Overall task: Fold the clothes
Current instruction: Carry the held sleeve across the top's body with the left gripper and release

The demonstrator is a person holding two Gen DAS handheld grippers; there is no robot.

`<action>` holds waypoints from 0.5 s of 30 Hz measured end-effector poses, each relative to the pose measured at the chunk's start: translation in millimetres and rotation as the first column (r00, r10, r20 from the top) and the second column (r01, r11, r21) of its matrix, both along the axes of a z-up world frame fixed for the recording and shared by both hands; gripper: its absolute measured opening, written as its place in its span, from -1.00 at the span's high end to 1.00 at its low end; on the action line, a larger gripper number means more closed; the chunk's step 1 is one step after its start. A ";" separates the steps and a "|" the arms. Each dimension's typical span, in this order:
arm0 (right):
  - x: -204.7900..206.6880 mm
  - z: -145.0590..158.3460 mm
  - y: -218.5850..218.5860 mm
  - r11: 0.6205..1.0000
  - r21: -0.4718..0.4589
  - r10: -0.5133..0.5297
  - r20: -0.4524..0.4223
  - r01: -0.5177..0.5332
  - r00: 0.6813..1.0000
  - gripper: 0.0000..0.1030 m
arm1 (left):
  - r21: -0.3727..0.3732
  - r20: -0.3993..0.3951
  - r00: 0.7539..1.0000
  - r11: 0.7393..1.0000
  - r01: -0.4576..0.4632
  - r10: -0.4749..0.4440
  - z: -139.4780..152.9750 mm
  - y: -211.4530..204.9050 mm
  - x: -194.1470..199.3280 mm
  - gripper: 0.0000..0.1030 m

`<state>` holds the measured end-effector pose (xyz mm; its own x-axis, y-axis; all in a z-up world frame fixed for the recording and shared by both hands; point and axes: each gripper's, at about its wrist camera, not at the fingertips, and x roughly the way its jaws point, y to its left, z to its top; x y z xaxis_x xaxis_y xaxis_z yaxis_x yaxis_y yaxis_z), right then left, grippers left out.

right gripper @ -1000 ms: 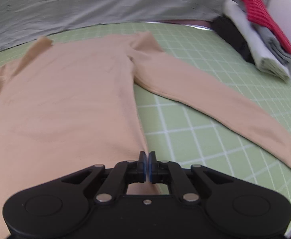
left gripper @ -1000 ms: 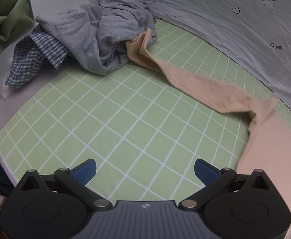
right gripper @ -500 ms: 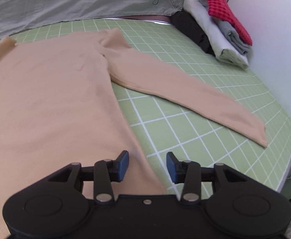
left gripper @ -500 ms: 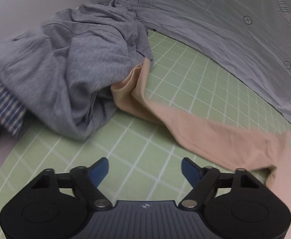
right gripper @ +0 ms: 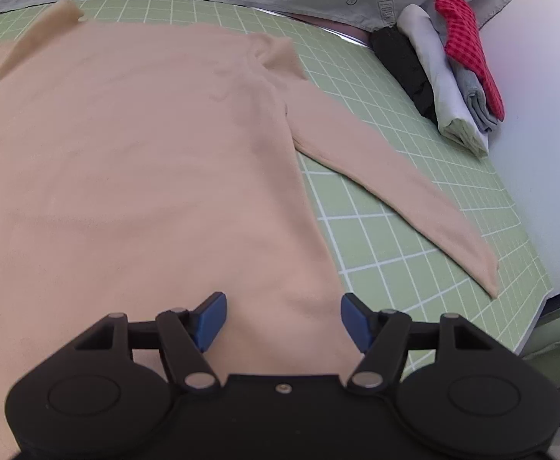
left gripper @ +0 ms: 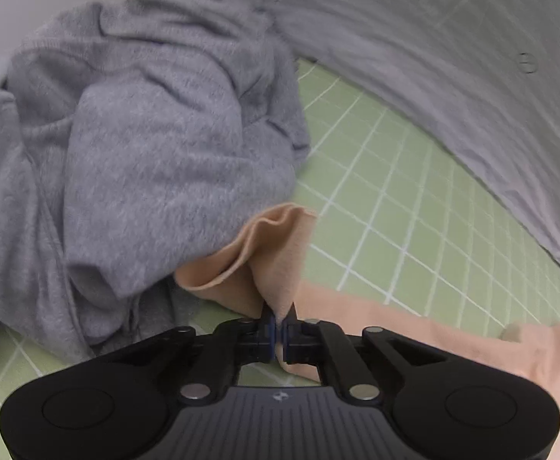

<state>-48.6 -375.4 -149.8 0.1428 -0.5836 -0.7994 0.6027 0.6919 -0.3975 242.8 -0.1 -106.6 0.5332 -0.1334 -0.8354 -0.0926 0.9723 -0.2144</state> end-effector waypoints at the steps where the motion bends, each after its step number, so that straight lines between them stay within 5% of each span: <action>1: 0.4 0.3 -0.5 1.000 0.003 0.001 0.004 -0.001 1.000 -0.29 | 0.003 0.021 1.000 1.000 0.019 -0.019 5.0 0.6 -9.5 0.94; 5: -1.2 0.6 -0.2 0.999 -0.003 0.044 0.001 -0.044 0.999 -0.29 | -0.026 0.032 0.999 0.999 0.035 -0.034 15.0 8.6 -58.4 0.94; 10: -7.2 2.0 -1.9 0.999 0.012 0.046 0.036 -0.046 0.998 -0.25 | -0.040 -0.056 0.997 0.998 0.053 -0.056 -6.5 16.2 -121.0 0.90; 13: -10.3 2.1 -4.4 0.999 0.023 0.040 0.064 -0.041 0.997 -0.25 | -0.070 -0.063 0.995 0.994 0.078 -0.083 -12.7 18.2 -143.6 0.76; 15: -12.0 2.5 -5.2 0.999 0.028 0.037 0.075 -0.039 0.996 -0.25 | -0.084 -0.076 0.995 0.994 0.064 -0.071 -10.0 23.4 -147.4 0.46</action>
<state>-60.6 -380.6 -147.3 0.2241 -0.5530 -0.8025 0.6031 0.7255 -0.3315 95.4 23.4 -116.6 0.4538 -0.2362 -0.8592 -0.0471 0.9565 -0.2879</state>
